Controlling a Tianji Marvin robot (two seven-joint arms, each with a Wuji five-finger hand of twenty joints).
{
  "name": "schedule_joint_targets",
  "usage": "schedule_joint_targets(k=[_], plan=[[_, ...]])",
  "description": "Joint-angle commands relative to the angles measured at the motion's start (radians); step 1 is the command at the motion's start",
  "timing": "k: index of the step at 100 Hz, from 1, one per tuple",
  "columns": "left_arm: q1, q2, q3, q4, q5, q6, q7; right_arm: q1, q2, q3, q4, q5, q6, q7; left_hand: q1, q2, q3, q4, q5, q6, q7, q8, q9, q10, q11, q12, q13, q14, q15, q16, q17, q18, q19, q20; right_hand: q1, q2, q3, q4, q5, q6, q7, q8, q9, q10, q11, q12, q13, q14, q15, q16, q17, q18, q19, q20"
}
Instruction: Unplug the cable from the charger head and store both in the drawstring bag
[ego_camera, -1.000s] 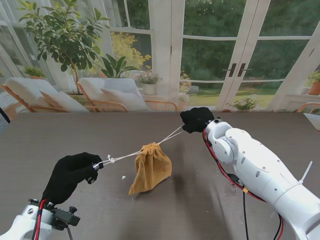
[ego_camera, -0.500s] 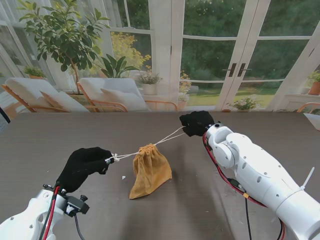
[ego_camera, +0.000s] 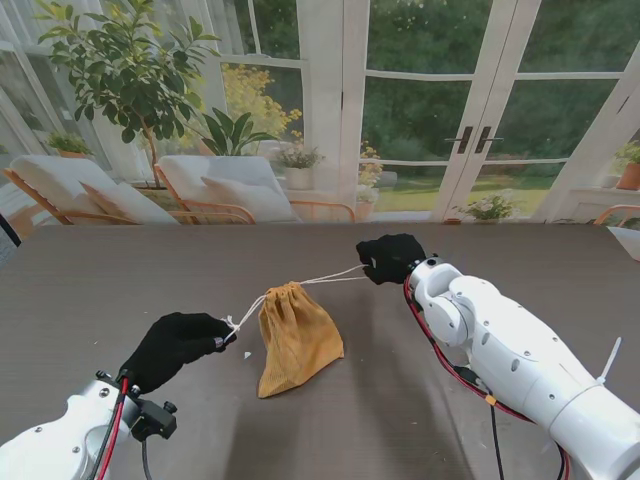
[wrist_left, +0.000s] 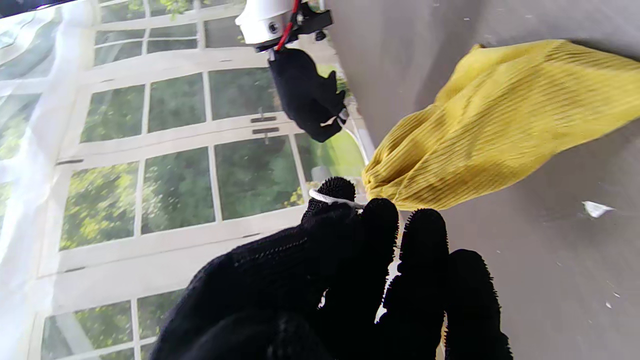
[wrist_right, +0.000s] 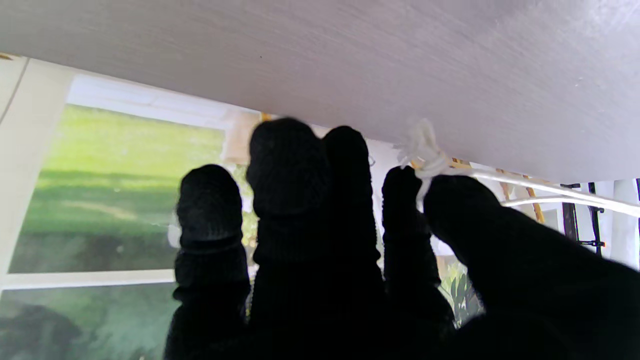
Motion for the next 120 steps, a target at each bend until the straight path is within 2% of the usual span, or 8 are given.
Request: schedule_joint_targets(k=[1, 13, 24, 32, 40, 65, 86, 120], plan=[[0.004, 0.004, -0.001, 0.010, -0.003, 0.008, -0.025, -0.008, -0.002, -0.010, 0.007, -0.001, -0.006, 0.025, -0.015, 0.043, 0.054, 0.051, -0.043, -0.026, -0.095, -0.044, -0.066, -0.017, -0.030, -0.124, -0.045, -0.022, -0.051, -0.084, -0.036, -0.087, -0.102, -0.039, -0.027, 0.010, -0.001, 0.040, -0.054, 0.002, -0.023, -0.031, -0.042, 0.024, -0.023, -0.021, 0.016, 0.008, -0.046, -0.015, 0.187, 0.032, -0.026, -0.030], [0.004, 0.011, -0.006, 0.017, 0.039, 0.021, -0.043, -0.007, 0.000, -0.018, 0.008, 0.005, -0.001, 0.044, -0.101, 0.076, 0.064, 0.101, -0.106, 0.001, -0.217, -0.143, -0.125, -0.030, -0.080, -0.501, -0.085, -0.053, -0.164, -0.163, -0.047, -0.104, -0.234, -0.066, -0.094, -0.006, 0.012, 0.071, -0.094, 0.018, -0.089, -0.056, -0.102, 0.030, -0.048, -0.040, 0.005, 0.020, -0.163, -0.024, 0.143, 0.030, -0.062, -0.035], [0.004, 0.017, -0.016, 0.019, 0.038, 0.043, -0.079, -0.003, 0.003, -0.030, 0.004, 0.004, 0.015, 0.069, -0.158, 0.086, 0.040, 0.133, -0.190, 0.043, -0.298, -0.270, -0.207, -0.037, -0.122, -0.622, -0.126, -0.083, -0.284, -0.239, -0.050, -0.116, -0.405, -0.112, -0.174, 0.016, 0.009, 0.122, -0.106, 0.034, -0.190, -0.042, -0.165, 0.036, -0.070, -0.057, -0.033, 0.020, -0.220, -0.008, 0.112, 0.019, -0.082, -0.036], [0.002, 0.023, -0.019, 0.025, 0.055, 0.044, -0.098, 0.001, 0.004, -0.038, 0.005, 0.005, 0.029, 0.083, -0.212, 0.068, 0.031, 0.134, -0.246, 0.061, -0.322, -0.324, -0.258, -0.037, -0.142, -0.687, -0.150, -0.097, -0.358, -0.285, -0.035, -0.121, -0.506, -0.118, -0.253, 0.036, 0.008, 0.221, -0.112, 0.058, -0.294, 0.054, -0.226, 0.046, -0.088, -0.075, -0.079, 0.026, -0.263, -0.006, 0.080, 0.016, -0.100, -0.035], [0.001, 0.027, -0.021, 0.029, 0.075, 0.047, -0.111, 0.000, 0.004, -0.039, 0.003, 0.009, 0.037, 0.090, -0.263, 0.058, 0.010, 0.132, -0.289, 0.079, -0.340, -0.366, -0.300, -0.036, -0.157, -0.741, -0.169, -0.102, -0.420, -0.328, -0.015, -0.127, -0.596, -0.116, -0.277, 0.009, 0.004, 0.234, -0.129, 0.058, -0.334, 0.066, -0.283, 0.059, -0.114, -0.091, -0.125, 0.040, -0.303, -0.023, 0.046, 0.021, -0.120, -0.038], [-0.006, 0.034, -0.030, 0.028, 0.073, 0.095, -0.148, -0.022, 0.006, -0.012, -0.024, 0.005, 0.065, 0.101, -0.312, 0.115, -0.114, 0.132, -0.403, 0.066, -0.395, -0.486, -0.415, -0.041, -0.201, -0.877, -0.201, -0.091, -0.529, -0.408, 0.022, -0.116, -0.792, -0.075, -0.340, -0.067, -0.060, 0.229, -0.171, 0.050, -0.428, 0.054, -0.437, 0.091, -0.208, -0.180, -0.272, 0.091, -0.454, -0.111, -0.051, 0.048, -0.192, -0.048], [-0.028, 0.027, -0.008, 0.036, 0.148, 0.114, -0.093, -0.039, 0.007, 0.008, -0.049, 0.005, 0.073, 0.104, -0.117, 0.235, -0.267, 0.133, -0.241, 0.023, -0.309, -0.463, -0.280, 0.015, -0.178, -0.879, -0.137, -0.020, -0.522, -0.416, 0.089, -0.038, -0.794, -0.077, -0.369, -0.072, -0.148, 0.231, -0.191, 0.038, -0.502, 0.030, -0.519, 0.113, -0.291, -0.262, -0.407, 0.149, -0.600, -0.208, -0.156, 0.093, -0.309, -0.081], [-0.041, 0.017, 0.003, 0.068, 0.199, 0.012, -0.021, -0.086, 0.007, 0.067, -0.120, 0.010, 0.093, 0.115, -0.368, 0.108, -0.135, 0.141, -0.284, -0.078, -0.313, -0.422, -0.320, -0.061, -0.184, -0.873, -0.190, -0.049, -0.535, -0.432, 0.049, -0.077, -0.811, -0.099, -0.389, -0.025, -0.243, 0.245, -0.206, 0.006, -0.587, -0.003, -0.582, 0.116, -0.362, -0.331, -0.529, 0.181, -0.720, -0.303, -0.252, 0.123, -0.453, -0.153]])
